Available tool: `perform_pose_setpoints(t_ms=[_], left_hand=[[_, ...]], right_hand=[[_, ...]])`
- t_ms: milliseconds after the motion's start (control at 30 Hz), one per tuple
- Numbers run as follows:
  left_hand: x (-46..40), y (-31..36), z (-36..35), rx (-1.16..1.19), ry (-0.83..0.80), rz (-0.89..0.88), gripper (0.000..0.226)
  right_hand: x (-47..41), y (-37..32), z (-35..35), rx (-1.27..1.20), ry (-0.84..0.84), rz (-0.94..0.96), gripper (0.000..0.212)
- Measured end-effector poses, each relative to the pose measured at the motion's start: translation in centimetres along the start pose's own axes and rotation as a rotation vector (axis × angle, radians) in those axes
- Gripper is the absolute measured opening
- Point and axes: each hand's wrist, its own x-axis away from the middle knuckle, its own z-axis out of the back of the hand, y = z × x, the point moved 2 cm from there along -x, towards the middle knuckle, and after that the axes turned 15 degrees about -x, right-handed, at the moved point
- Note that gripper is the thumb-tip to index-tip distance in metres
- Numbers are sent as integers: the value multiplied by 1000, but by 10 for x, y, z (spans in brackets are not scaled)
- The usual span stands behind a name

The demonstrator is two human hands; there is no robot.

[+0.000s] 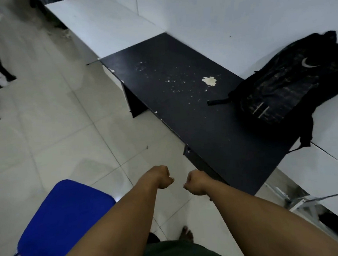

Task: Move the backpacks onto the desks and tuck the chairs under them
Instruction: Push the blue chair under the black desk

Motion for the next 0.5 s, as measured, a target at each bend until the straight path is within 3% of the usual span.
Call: perform_pose_setpoints(t_ms=[500], left_hand=[[65,-157,-40,-27,19,-10,53]], right_hand=[[30,-118,-137,-83,-4,31,43]])
